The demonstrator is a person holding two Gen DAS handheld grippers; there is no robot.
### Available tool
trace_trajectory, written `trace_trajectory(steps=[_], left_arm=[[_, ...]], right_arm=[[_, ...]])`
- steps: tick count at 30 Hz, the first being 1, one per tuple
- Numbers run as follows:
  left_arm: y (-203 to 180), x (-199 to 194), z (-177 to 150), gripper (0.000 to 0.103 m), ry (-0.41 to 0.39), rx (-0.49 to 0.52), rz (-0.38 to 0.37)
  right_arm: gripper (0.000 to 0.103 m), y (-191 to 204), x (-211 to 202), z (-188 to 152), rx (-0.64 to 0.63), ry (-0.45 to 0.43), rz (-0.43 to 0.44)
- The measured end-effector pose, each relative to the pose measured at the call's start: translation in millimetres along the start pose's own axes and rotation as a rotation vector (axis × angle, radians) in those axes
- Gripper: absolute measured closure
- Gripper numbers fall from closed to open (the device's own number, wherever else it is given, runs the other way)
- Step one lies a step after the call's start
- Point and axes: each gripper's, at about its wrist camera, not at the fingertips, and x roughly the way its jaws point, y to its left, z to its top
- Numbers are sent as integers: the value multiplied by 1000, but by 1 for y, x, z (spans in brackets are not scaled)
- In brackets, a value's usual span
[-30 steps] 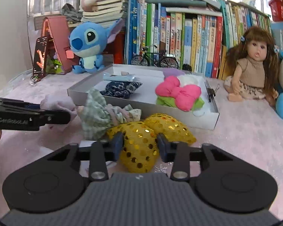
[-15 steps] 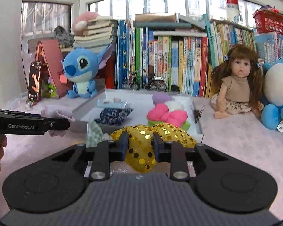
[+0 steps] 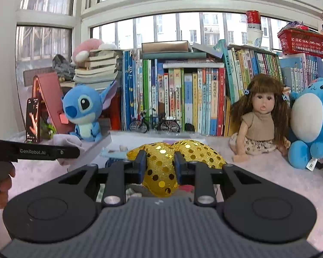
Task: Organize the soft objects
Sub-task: 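Lift and carry the pink cloth and gold pouch over the tray with both tools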
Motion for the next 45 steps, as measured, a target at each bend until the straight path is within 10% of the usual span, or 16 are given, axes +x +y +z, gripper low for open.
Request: trace_trajectory(steps=[27,45], left_arm=[[7,93,41,55,73,-36,53],[13,208,76,55,217,-170,23]], right_arm=[[71,-63,82,47,331,69,63],[68,-47,210,73,196,264,20]])
